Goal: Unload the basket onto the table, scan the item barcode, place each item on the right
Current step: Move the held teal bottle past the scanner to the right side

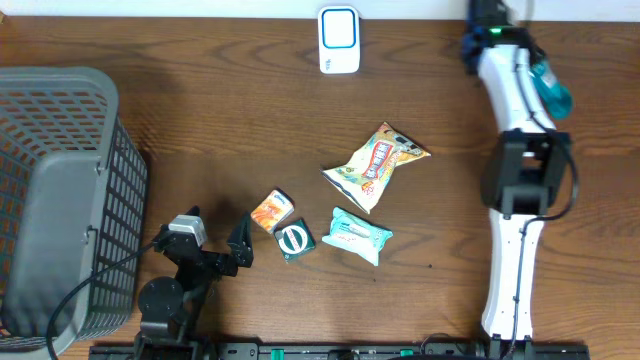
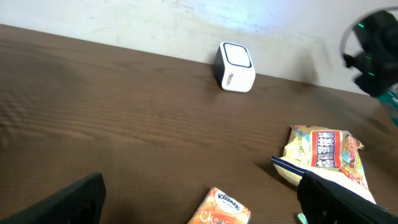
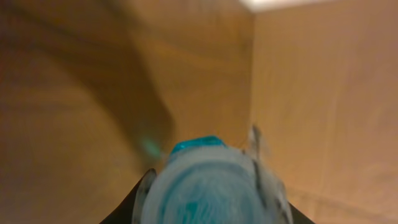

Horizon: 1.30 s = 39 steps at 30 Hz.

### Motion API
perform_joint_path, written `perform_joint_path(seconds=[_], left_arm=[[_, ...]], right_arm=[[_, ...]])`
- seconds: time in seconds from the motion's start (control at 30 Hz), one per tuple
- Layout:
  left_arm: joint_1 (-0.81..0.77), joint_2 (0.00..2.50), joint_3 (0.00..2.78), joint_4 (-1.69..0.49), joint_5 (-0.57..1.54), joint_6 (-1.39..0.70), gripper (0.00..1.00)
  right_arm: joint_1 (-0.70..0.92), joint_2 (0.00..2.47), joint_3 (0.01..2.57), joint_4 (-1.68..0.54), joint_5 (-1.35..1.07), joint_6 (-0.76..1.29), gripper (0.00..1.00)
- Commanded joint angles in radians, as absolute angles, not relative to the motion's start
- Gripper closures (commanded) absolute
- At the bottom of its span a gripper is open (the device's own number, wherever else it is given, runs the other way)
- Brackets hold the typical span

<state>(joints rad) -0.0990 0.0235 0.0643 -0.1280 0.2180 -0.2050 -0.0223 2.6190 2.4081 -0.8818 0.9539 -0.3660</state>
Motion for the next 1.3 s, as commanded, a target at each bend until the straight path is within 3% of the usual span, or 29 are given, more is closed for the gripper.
perform_joint_path(seconds=[0.0,0.3,0.57,0.83,0.97,1.27], left_arm=[[-0.097,0.024,0.049,-0.156,0.216,-0.189,0.02],[-0.097,0.024,0.049,-0.156,0.216,-0.189,0.02],[-0.097,0.024,0.049,-0.156,0.216,-0.188,0.02],[-0.097,0.024,0.049,-0.156,0.216,-0.188,0.02],[-0.097,0.024,0.049,-0.156,0.216,-0.188,0.02],[-0.097,0.024,0.049,-0.156,0.216,-0.189,0.02]], right_arm=[[-0.121,2.539,2.436,-0.944,0.923,-0.203,0.99],[-0.382,2.539,2.424,-1.083,0.77,-0.094,0.94],[-0.449,2.539,2.424,-1.128,0.657,-0.048,0.82],[-0.427,2.539,2.424,-1.139,0.621,-0.015,0.59],[-0.412,2.539,2.424,-1.149,0.618,-0.007,0.38],[-0.387,2.539,2.424,-1.168,0.606,0.015,0.3]])
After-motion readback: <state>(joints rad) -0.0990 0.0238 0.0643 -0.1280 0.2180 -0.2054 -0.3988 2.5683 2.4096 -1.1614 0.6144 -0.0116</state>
